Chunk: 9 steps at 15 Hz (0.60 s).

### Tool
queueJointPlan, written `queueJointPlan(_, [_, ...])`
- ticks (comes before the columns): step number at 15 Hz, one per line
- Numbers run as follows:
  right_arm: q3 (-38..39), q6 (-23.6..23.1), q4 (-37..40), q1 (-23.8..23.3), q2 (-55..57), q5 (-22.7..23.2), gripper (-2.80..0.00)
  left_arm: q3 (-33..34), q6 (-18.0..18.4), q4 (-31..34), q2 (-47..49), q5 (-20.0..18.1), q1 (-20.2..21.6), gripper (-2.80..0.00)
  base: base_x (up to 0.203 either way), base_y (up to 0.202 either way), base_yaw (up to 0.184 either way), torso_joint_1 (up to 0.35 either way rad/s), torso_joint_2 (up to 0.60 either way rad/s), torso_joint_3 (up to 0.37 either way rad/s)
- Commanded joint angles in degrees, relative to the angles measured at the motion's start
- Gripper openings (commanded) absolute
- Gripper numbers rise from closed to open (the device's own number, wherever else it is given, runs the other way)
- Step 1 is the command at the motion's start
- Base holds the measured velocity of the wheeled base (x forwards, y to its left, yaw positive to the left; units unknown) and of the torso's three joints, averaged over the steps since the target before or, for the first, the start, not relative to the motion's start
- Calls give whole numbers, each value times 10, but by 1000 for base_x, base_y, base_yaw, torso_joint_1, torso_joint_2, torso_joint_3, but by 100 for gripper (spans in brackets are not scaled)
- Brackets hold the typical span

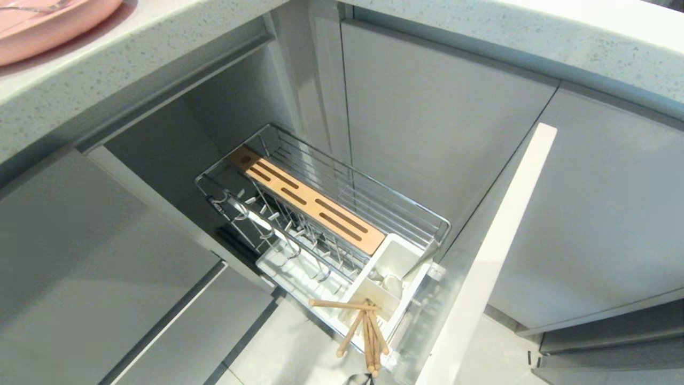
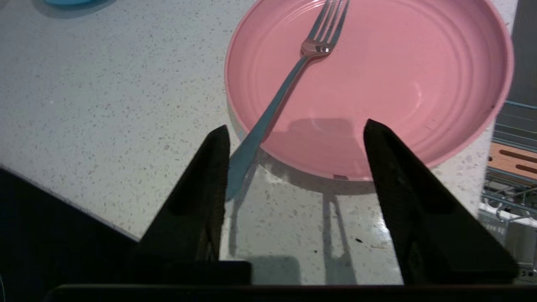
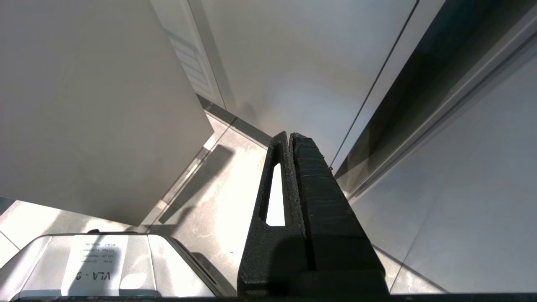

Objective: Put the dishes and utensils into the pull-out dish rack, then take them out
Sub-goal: Pick up the fork and place it in the cupboard

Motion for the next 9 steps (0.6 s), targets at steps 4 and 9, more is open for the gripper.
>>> queueJointPlan(4, [0,0,0,0,0,0,-280,0,2,-6,34,6,-21,0,0,0,0,0,0,0])
queueJointPlan(9, [1,0,0,0,0,0,-280,0,2,-5,51,41,-45,0,0,0,0,0,0,0])
